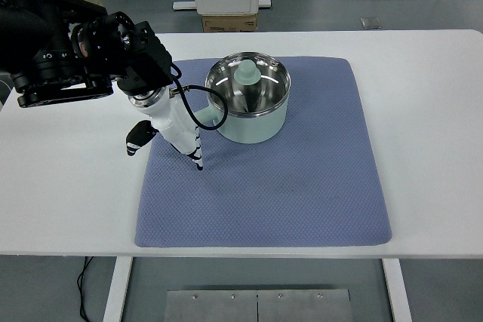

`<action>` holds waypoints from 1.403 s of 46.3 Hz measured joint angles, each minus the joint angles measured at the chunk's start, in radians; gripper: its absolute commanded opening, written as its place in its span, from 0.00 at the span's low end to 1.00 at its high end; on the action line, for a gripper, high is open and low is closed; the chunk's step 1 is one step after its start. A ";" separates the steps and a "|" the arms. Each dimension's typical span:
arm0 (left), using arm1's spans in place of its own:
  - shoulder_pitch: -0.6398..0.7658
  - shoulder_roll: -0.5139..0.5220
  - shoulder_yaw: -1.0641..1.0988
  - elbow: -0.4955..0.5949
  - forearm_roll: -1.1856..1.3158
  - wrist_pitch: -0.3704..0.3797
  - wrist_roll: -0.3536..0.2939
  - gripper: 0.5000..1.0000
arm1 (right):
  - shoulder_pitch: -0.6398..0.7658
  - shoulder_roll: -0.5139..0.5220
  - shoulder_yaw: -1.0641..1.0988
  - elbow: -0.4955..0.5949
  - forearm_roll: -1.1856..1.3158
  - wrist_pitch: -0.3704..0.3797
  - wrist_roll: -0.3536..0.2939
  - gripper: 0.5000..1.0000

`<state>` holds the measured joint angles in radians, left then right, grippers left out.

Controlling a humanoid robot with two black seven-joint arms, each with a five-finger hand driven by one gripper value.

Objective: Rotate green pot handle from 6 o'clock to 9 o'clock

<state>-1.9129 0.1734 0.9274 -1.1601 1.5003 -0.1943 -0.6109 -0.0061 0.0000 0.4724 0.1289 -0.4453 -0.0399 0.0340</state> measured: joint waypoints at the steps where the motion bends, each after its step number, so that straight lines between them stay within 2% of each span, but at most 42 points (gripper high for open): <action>1: 0.000 0.000 0.003 0.003 0.000 0.000 0.000 1.00 | 0.000 0.000 0.000 0.000 0.000 0.000 0.000 1.00; 59: 0.040 -0.049 0.096 0.156 0.000 0.001 0.000 1.00 | 0.000 0.000 0.000 0.000 0.000 0.000 0.000 1.00; 65: 0.048 -0.051 0.096 0.157 0.000 0.001 0.053 1.00 | 0.000 0.000 0.000 0.000 0.000 0.000 0.000 1.00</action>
<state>-1.8654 0.1229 1.0232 -1.0029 1.5002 -0.1937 -0.5579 -0.0061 0.0000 0.4725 0.1289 -0.4449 -0.0399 0.0344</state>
